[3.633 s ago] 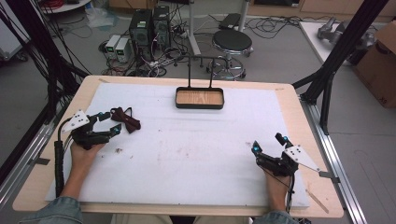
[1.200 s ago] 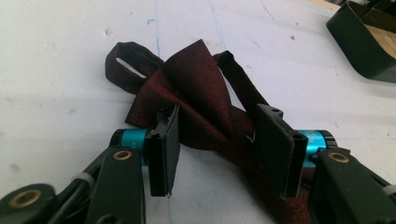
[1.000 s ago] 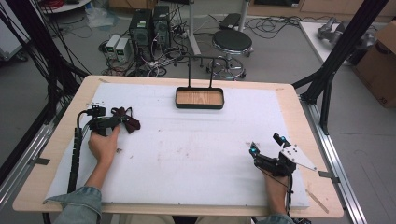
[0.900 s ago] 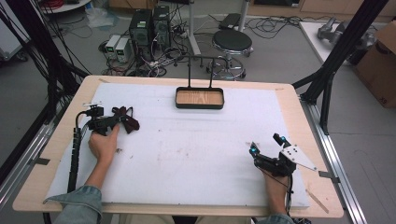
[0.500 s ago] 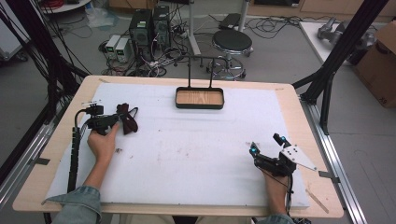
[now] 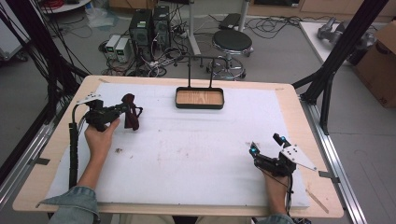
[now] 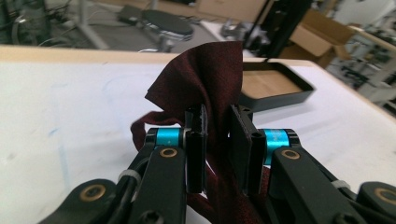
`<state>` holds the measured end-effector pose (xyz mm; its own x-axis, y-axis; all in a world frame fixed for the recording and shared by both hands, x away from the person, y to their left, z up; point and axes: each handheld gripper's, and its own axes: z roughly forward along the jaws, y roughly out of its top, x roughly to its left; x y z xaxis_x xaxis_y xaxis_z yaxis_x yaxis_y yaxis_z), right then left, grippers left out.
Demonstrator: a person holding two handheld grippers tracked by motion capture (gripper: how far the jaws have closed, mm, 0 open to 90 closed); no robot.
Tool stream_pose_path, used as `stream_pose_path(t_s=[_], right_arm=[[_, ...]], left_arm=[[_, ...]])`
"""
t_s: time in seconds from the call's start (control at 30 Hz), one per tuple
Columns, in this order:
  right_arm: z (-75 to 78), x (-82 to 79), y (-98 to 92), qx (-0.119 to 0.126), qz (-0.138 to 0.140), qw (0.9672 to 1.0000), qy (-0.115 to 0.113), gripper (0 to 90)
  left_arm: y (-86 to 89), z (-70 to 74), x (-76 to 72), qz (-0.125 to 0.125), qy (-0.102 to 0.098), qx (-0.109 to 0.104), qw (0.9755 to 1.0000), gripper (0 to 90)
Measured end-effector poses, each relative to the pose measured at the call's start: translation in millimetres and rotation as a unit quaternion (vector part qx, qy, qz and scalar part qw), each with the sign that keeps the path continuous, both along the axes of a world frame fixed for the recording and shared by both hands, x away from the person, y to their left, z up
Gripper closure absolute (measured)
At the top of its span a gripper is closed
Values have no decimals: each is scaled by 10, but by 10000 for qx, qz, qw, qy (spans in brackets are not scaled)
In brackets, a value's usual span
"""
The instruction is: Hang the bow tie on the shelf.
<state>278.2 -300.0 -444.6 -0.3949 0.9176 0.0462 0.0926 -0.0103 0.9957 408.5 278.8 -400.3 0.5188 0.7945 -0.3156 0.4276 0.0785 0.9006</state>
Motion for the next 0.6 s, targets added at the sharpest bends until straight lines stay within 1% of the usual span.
stream_pose_path(t_s=[0.07, 0.13, 0.17, 0.2, 0.23, 0.27, 0.33, 0.4, 0.43, 0.47, 0.5, 0.57, 0.6], right_arm=[[0, 0, 0, 3, -1, 10000, 2, 50], [0, 0, 0, 4, -1, 10000, 1, 50], [0, 0, 0, 5, -1, 10000, -2, 50], [0, 0, 1, 7, -2, 10000, -2, 50], [1, 0, 0, 6, 0, 10000, -2, 50], [1, 0, -2, -4, 1, 10000, -8, 50], [1, -4, 1, 34, -7, 10000, 27, 50], [1, -3, -1, 38, -9, 10000, 30, 50], [0, -3, -1, 38, -13, 10000, 31, 50], [0, -2, -1, 35, -16, 10000, 29, 50], [0, -3, -1, 37, -12, 10000, 29, 50], [0, -2, -1, 39, -11, 10000, 29, 50], [0, -2, -1, 40, -8, 10000, 32, 50]], left_arm=[[-37, 58, -3, -198, -105, -15, 9997, 765], [-89, 116, 9, -414, -151, 18, 9990, 766], [-122, 142, 17, -462, -128, 71, 9988, 766], [-166, 169, 26, -516, -146, 115, 9985, 767], [-183, 178, 29, -545, -169, 110, 9983, 767], [-224, 202, 43, -648, -202, 122, 9976, 768], [-299, 240, 73, -873, -287, 180, 9956, 768], [-393, 284, 93, -1048, -457, 359, 9928, 768], [-447, 308, 101, -1152, -583, 479, 9905, 767], [-502, 337, 108, -1201, -684, 610, 9885, 767], [-554, 365, 119, -1219, -739, 689, 9874, 768], [-646, 424, 165, -1345, -734, 699, 9857, 767], [-701, 463, 197, -1431, -737, 738, 9842, 768]])
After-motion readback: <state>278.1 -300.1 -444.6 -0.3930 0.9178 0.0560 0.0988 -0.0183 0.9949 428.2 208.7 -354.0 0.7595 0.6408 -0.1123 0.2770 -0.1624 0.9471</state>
